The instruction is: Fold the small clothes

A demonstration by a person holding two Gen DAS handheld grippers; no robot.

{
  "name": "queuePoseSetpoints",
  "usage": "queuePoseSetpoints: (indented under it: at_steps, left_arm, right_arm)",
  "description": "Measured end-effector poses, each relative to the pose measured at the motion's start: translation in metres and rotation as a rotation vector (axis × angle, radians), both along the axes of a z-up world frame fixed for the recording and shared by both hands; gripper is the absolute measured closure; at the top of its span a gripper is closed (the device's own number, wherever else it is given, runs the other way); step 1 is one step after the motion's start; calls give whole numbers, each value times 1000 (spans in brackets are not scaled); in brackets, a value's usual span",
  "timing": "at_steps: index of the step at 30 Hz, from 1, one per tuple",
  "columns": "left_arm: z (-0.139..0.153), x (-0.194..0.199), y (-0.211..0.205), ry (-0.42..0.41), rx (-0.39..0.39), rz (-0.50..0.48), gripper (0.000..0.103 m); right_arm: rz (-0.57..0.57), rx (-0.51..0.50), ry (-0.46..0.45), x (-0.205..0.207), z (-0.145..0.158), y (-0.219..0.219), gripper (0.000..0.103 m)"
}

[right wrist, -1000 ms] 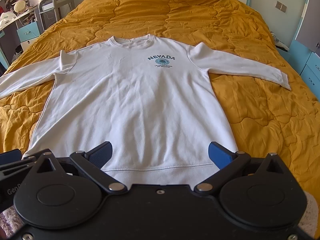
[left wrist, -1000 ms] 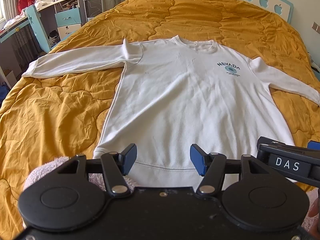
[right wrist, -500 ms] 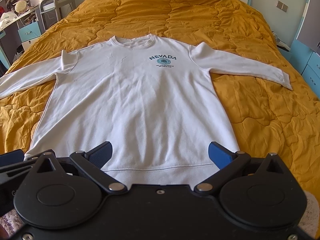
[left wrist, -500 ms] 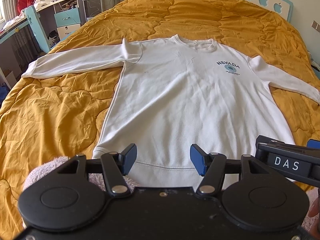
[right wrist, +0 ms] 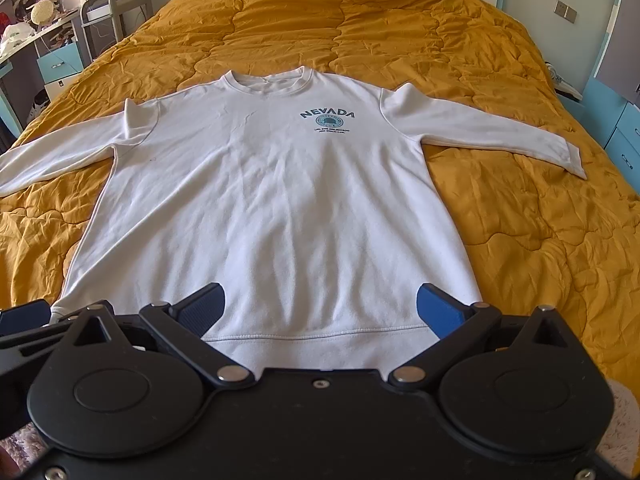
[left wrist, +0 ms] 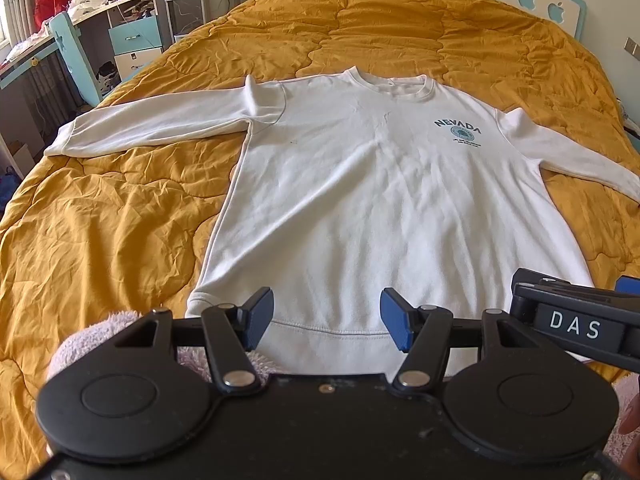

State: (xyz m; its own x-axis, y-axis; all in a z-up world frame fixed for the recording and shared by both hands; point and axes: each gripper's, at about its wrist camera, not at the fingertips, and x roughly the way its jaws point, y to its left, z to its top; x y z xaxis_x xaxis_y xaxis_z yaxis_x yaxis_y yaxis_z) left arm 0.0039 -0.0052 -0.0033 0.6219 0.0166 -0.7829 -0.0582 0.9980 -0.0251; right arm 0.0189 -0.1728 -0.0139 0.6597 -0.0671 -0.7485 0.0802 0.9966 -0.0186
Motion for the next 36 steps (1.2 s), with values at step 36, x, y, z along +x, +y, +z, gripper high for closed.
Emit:
queuePoseSetpoints:
  at_steps: [36]
  left_arm:
    - [-4, 2, -1, 13, -7, -6, 41]
  right_arm:
    - [1, 0, -1, 1, 0, 1, 0]
